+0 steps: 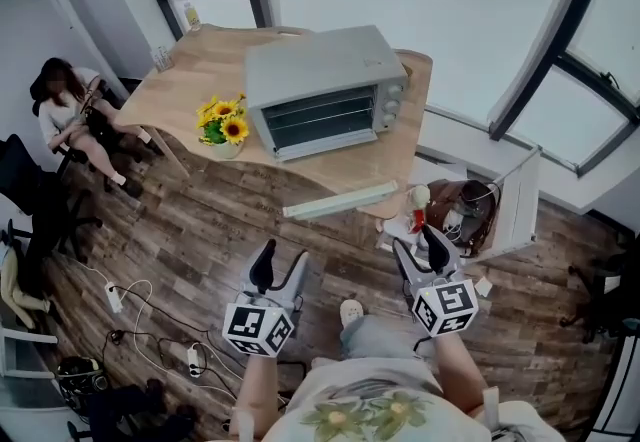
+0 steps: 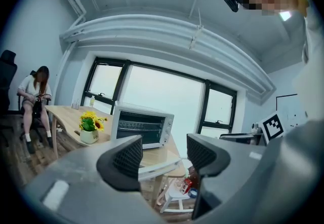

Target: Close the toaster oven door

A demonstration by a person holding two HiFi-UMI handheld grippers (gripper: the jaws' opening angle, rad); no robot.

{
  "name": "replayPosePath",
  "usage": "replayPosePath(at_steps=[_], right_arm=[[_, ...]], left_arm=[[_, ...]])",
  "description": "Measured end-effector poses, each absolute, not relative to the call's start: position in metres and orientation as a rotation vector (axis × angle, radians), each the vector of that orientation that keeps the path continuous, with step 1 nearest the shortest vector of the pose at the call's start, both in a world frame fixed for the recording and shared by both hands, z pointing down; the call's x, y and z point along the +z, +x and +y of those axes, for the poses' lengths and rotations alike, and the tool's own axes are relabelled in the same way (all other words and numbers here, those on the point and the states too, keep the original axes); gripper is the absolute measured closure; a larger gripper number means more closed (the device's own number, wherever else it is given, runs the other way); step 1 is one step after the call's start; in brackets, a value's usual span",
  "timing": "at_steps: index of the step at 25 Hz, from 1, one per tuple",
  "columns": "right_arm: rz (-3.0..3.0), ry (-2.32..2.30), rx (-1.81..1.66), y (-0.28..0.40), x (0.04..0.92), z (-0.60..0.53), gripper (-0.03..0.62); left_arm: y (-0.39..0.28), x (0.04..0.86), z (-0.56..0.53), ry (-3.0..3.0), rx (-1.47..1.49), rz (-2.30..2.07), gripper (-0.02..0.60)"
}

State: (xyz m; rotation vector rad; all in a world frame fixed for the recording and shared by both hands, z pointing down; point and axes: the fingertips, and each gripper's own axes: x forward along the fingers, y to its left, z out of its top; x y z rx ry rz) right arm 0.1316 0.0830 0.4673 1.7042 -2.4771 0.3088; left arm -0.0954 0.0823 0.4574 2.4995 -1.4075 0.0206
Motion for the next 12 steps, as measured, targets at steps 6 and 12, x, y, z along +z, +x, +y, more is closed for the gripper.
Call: replayPosePath(at_steps=[6, 12], right_arm=[[-2.449, 1.607, 0.351, 0.141, 0.494, 0.042, 0.349], [-2.41, 1.541, 0.387, 0.145, 0.52, 0.01, 0.349]], left_arm=[[-0.097, 0.475, 0.049, 2.457, 0.103, -1.467, 0.311], [-0.107, 0.505, 0.027, 2.375, 0.158, -1.504, 0.311]])
